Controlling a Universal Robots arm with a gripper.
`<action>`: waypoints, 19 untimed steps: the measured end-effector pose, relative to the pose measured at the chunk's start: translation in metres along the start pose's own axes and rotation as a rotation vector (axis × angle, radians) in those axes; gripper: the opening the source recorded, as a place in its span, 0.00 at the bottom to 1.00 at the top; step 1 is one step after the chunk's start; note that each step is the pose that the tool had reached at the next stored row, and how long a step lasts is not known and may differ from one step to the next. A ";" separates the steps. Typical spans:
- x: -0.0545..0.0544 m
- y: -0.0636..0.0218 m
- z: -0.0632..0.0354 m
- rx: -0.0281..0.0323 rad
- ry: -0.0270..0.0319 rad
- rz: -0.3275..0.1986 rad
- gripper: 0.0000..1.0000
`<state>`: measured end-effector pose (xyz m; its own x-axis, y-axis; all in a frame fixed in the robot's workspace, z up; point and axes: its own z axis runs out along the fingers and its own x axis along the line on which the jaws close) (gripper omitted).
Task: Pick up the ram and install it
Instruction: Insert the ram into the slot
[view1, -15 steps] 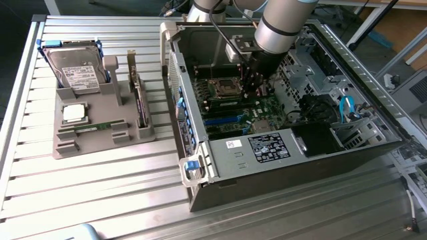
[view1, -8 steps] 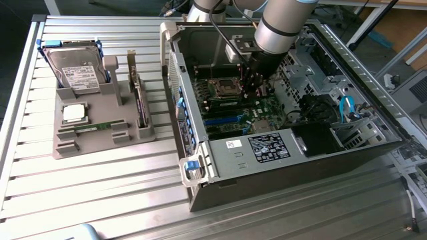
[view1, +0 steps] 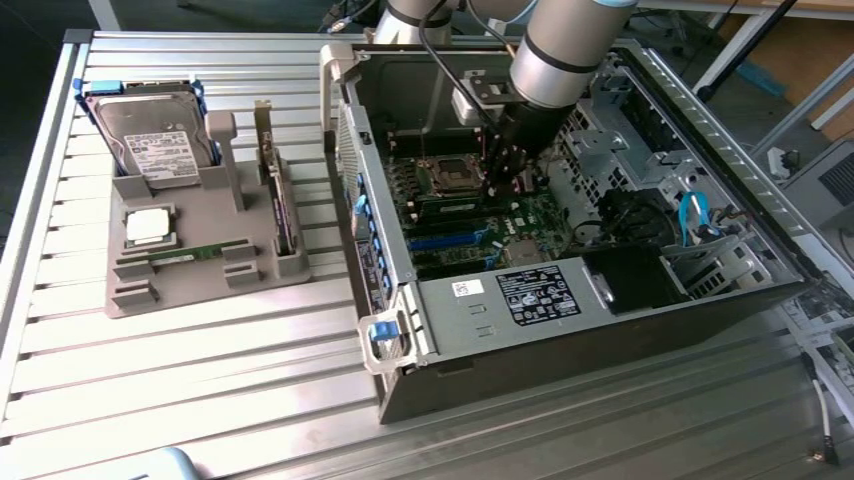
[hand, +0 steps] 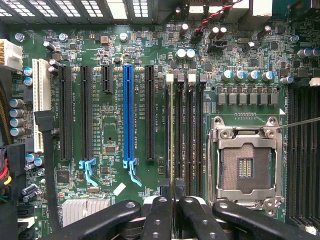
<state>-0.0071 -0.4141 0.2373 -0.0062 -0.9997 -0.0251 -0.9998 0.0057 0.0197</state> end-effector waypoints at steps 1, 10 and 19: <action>0.000 0.0000 -0.0001 0.0000 0.0000 0.000 0.12; 0.000 -0.0001 0.0004 0.0000 0.0001 0.001 0.12; 0.000 -0.0001 0.0026 0.0000 0.0001 0.001 0.12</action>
<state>-0.0070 -0.4141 0.2347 -0.0074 -0.9997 -0.0249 -0.9998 0.0069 0.0198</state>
